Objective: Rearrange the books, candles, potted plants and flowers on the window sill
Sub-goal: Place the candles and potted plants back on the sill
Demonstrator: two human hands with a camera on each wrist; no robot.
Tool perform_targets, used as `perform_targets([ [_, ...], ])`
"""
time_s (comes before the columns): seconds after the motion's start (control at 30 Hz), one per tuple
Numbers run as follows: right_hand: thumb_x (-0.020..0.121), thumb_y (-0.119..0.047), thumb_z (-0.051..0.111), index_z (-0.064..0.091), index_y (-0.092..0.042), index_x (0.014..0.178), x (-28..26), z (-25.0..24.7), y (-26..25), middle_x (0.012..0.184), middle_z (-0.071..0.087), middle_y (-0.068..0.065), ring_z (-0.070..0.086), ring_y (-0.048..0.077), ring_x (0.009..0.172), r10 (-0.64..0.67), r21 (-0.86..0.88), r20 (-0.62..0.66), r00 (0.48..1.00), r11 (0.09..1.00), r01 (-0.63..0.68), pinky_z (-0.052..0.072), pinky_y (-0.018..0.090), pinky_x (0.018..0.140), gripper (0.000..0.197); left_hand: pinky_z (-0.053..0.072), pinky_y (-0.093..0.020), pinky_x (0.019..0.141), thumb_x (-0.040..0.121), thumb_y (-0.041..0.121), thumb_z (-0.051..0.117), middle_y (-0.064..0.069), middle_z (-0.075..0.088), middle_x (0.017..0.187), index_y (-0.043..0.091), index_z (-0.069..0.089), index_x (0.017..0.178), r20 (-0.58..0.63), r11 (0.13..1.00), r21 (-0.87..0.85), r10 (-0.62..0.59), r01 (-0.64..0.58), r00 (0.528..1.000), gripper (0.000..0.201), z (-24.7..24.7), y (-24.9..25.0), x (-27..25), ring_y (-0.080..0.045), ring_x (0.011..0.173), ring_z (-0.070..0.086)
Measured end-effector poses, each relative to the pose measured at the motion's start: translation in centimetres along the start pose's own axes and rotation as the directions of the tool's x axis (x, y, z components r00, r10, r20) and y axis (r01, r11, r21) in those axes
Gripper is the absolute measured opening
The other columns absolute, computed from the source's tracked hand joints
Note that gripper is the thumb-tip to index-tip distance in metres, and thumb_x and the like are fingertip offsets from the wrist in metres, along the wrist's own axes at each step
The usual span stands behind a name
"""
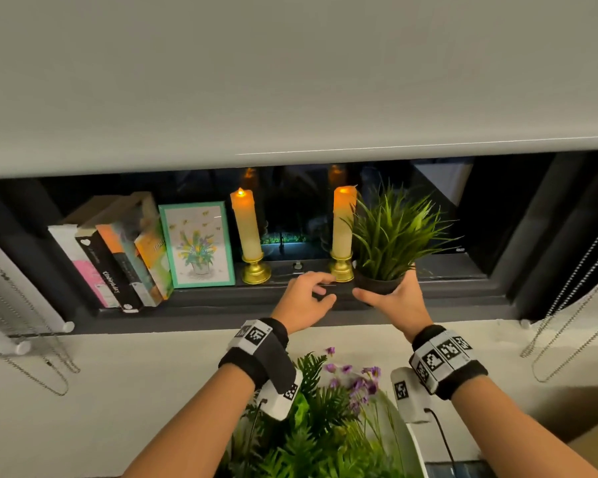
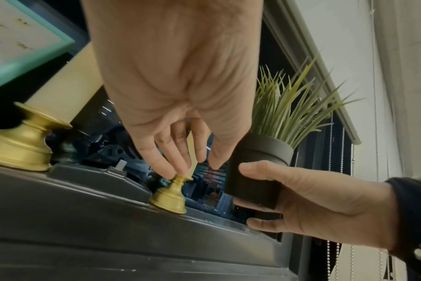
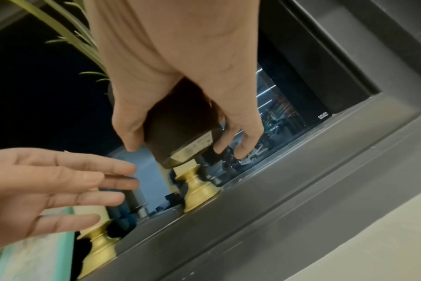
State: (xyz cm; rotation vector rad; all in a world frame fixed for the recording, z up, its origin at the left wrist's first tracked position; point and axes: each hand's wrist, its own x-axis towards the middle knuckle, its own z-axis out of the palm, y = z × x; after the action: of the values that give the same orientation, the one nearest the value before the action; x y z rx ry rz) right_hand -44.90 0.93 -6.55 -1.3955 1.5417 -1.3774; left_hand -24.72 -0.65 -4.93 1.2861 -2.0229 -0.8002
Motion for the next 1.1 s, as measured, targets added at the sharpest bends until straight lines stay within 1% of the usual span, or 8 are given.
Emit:
perform_targets([
  [0.07, 0.048, -0.029, 0.094, 0.044, -0.018, 0.123, 0.6, -0.6, 0.2, 0.113, 0.064, -0.006, 0.061, 0.009, 0.107, -0.017, -0.02, 0.012, 1.0, 1.0, 0.017, 0.05, 0.029, 0.092, 0.091, 0.054, -0.021, 0.079, 0.089, 0.019, 0.063, -0.002, 0.059, 0.127, 0.017, 0.058, 0.128, -0.004, 1.0, -0.009, -0.016, 0.016, 1.0, 0.039, 0.5, 0.2, 1.0, -0.009, 0.104, 0.06],
  [0.23, 0.047, -0.045, 0.091, 0.057, -0.014, 0.12, 0.4, -0.3, 1.2, 0.114, 0.067, -0.002, 0.063, 0.009, 0.107, -0.045, -0.053, 0.215, 0.976, 0.997, 0.057, 0.053, 0.034, 0.093, 0.086, 0.056, -0.033, 0.083, 0.079, 0.023, 0.074, 0.0, 0.059, 0.123, 0.018, 0.052, 0.13, 0.084, 0.993, -0.106, -0.04, 0.049, 0.996, 0.056, 1.9, 0.3, 1.8, -0.014, 0.105, 0.061],
  [0.33, 0.048, -0.037, 0.094, 0.055, -0.013, 0.122, -0.2, 1.2, 2.0, 0.118, 0.065, 0.001, 0.061, 0.01, 0.112, -0.065, -0.01, 0.265, 0.962, 0.997, 0.07, 0.05, 0.028, 0.094, 0.086, 0.054, -0.032, 0.088, 0.063, 0.042, 0.082, 0.005, 0.064, 0.115, 0.026, 0.049, 0.127, 0.13, 0.98, -0.16, -0.094, 0.114, 0.987, 0.074, 2.4, -0.8, 0.8, -0.008, 0.105, 0.062],
  [0.5, 0.052, -0.041, 0.091, 0.059, -0.018, 0.115, -1.6, 5.8, 2.9, 0.11, 0.07, -0.003, 0.066, 0.01, 0.103, -0.024, -0.051, 0.446, 0.894, 0.997, 0.052, 0.055, 0.041, 0.09, 0.074, 0.047, -0.021, 0.09, 0.057, 0.04, 0.089, 0.018, 0.061, 0.104, 0.026, 0.053, 0.115, -0.073, 0.971, -0.129, -0.211, 0.2, 0.975, 0.07, 1.1, -3.1, -2.3, -0.002, 0.102, 0.059],
  [0.63, 0.063, -0.028, 0.086, 0.052, -0.022, 0.114, -2.9, 9.9, 1.1, 0.118, 0.063, 0.001, 0.061, 0.012, 0.106, -0.021, -0.102, 0.567, 0.824, 0.99, 0.096, 0.05, 0.032, 0.095, 0.062, 0.052, -0.029, 0.088, 0.049, 0.052, 0.084, 0.014, 0.067, 0.105, 0.029, 0.055, 0.111, -0.185, 0.964, -0.071, -0.266, 0.257, 0.946, 0.072, -2.4, -6.8, -5.2, -0.006, 0.101, 0.063],
  [0.77, 0.075, -0.021, 0.079, 0.04, -0.021, 0.136, -3.6, 11.8, 0.4, 0.131, 0.05, 0.001, 0.053, 0.015, 0.115, 0.002, -0.198, 0.639, 0.77, 0.967, 0.162, 0.046, 0.025, 0.092, 0.072, 0.054, -0.032, 0.087, 0.04, 0.06, 0.079, 0.008, 0.07, 0.105, 0.022, 0.06, 0.109, -0.311, 0.928, -0.019, -0.359, 0.372, 0.88, 0.082, -6.6, -11.2, -7.9, -0.01, 0.101, 0.065],
  [0.9, 0.079, -0.02, 0.075, 0.049, -0.022, 0.128, -4.9, 12.2, 0.4, 0.123, 0.054, 0.003, 0.057, 0.017, 0.104, 0.058, -0.231, 0.652, 0.756, 0.965, 0.126, 0.049, 0.021, 0.078, 0.056, 0.051, -0.026, 0.086, 0.046, 0.048, 0.087, 0.003, 0.07, 0.109, 0.019, 0.06, 0.111, -0.414, 0.888, -0.003, -0.42, 0.46, 0.808, 0.077, -9.3, -14.5, -9.7, -0.014, 0.103, 0.065],
  [1.1, 0.081, -0.018, 0.073, 0.062, -0.02, 0.111, -7.9, 11.9, -0.4, 0.113, 0.061, -0.001, 0.058, 0.013, 0.095, 0.004, -0.252, 0.738, 0.674, 0.929, 0.27, 0.043, 0.005, 0.068, 0.032, 0.049, -0.026, 0.084, 0.053, 0.032, 0.09, -0.003, 0.069, 0.111, 0.014, 0.06, 0.114, -0.483, 0.868, -0.045, -0.452, 0.494, 0.75, 0.07, -9.5, -17.2, -10.6, -0.02, 0.105, 0.064],
])
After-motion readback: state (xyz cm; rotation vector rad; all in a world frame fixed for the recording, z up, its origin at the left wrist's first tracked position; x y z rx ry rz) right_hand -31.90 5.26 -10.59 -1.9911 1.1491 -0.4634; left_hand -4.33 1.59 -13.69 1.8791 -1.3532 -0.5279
